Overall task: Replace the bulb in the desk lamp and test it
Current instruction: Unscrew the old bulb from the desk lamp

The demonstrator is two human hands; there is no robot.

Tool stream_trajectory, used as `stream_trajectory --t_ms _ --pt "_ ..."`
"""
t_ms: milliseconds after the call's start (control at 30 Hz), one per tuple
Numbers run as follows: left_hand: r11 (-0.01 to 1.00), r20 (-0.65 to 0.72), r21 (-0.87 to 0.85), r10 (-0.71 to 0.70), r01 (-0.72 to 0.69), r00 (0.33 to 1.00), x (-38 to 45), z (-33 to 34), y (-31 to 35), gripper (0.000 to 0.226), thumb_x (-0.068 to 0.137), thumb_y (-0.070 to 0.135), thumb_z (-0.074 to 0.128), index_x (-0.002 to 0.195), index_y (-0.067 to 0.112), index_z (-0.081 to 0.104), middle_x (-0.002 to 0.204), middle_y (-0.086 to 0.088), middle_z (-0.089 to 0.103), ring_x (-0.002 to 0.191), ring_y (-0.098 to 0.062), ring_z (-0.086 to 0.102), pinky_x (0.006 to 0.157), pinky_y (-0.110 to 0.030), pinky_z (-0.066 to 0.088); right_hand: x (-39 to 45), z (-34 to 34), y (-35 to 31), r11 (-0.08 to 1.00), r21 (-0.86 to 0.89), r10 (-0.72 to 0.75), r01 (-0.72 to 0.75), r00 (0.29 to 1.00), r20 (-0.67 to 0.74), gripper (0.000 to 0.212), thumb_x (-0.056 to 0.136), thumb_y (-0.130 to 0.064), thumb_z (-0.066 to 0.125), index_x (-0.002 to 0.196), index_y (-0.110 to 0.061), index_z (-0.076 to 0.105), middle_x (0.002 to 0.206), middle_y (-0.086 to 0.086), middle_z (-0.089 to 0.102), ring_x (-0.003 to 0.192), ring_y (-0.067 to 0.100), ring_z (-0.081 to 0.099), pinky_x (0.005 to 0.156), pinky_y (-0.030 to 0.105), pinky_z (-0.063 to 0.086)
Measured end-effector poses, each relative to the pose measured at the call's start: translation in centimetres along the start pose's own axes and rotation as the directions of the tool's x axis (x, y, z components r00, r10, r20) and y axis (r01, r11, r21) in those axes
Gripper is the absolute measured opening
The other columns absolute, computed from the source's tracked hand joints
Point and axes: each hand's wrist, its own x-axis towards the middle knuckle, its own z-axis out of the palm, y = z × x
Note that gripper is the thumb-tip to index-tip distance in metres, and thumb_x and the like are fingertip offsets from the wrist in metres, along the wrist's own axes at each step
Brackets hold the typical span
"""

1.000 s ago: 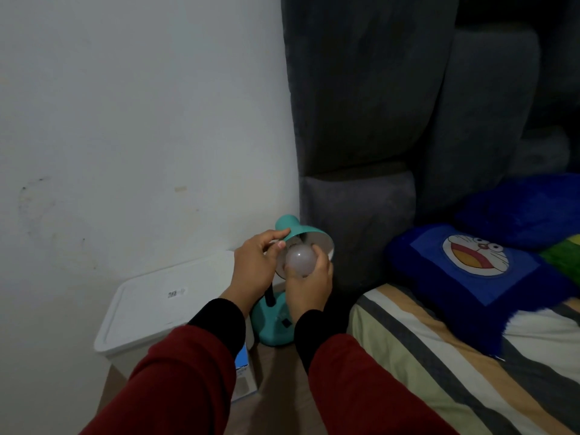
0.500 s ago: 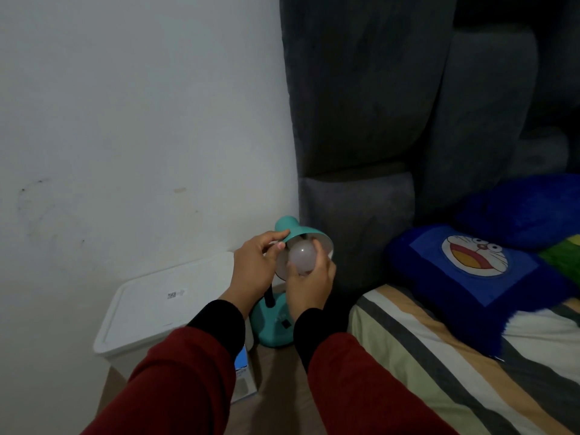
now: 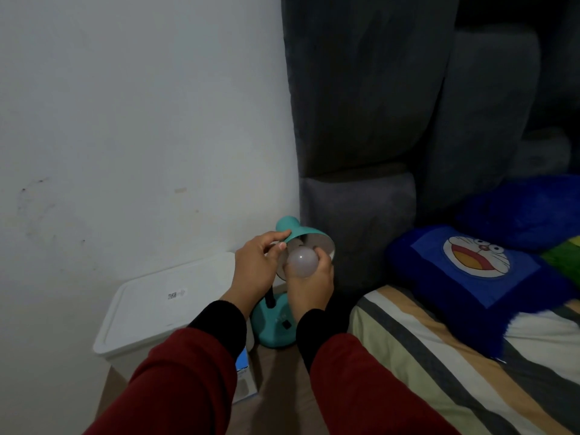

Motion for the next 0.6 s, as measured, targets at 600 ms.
stream_trajectory --t_ms 600 --pt "1.0 0.009 0.007 -0.021 0.021 1.0 -0.7 -0.4 0.7 0.035 0.093 0.015 0.052 0.126 0.023 0.057 0.125 -0.003 0.063 0.112 -0.01 0.058 0.077 0.0 0.034 -0.2 -2.2 -0.8 0.98 -0.173 -0.07 0.093 0.988 0.136 0.063 0.078 -0.021 0.073 0.135 -0.016 0.048 0.136 0.008 0.042 0.124 0.023 0.047 0.106 0.029 0.04"
